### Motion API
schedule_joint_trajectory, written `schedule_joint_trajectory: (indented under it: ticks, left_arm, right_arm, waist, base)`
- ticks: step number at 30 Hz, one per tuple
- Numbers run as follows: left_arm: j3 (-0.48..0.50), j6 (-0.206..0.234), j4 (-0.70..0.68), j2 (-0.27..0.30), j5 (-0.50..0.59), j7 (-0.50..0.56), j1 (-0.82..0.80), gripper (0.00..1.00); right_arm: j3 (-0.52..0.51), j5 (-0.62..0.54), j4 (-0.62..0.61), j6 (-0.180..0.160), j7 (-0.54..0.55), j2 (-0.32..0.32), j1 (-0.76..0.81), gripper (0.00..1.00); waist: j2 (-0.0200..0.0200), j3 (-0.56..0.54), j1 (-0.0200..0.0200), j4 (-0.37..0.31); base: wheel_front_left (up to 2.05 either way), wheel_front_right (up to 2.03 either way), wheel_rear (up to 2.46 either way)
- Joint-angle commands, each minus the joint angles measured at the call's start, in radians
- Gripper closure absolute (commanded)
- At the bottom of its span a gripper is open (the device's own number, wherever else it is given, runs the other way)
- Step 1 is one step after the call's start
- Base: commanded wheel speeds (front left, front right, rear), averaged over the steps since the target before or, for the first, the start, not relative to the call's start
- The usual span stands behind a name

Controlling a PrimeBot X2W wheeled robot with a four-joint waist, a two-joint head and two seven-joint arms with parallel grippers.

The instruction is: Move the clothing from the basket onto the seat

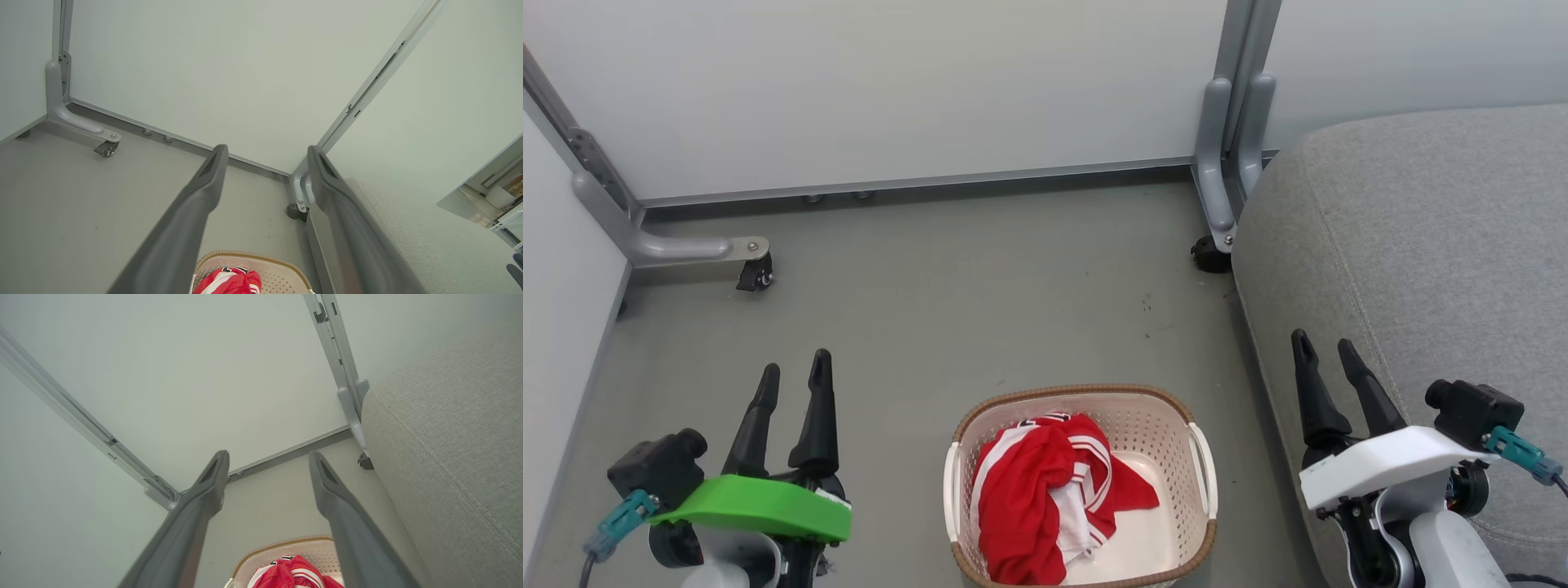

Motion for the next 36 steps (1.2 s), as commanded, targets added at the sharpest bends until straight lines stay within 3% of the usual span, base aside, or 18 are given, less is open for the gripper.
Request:
schedule_joint_trajectory:
  ticks: [1,21,36]
  left_arm:
    - [-0.006,0.001,-0.01,0.013,0.037,-0.01,-0.002,0.0]
    - [-0.011,0.016,0.048,0.003,0.245,-0.062,0.012,0.0]
    - [-0.004,0.01,0.079,-0.007,0.359,-0.094,0.019,0.0]
  right_arm:
    - [0.005,-0.034,-0.007,0.0,-0.012,-0.007,-0.024,0.0]
    - [0.024,-0.267,0.041,0.0,-0.064,0.001,-0.019,0.0]
    - [0.033,-0.375,0.061,0.0,-0.098,0.003,-0.019,0.0]
  waist:
    - [0.0,0.0,0.0,0.0]
    - [0.0,-0.002,0.0,-0.002]
    - [0.0,0.0,0.0,-0.005]
  base:
    - [0.0,0.0,0.0]
    - [0.0,0.0,0.0]
    - [0.0,0.0,0.0]
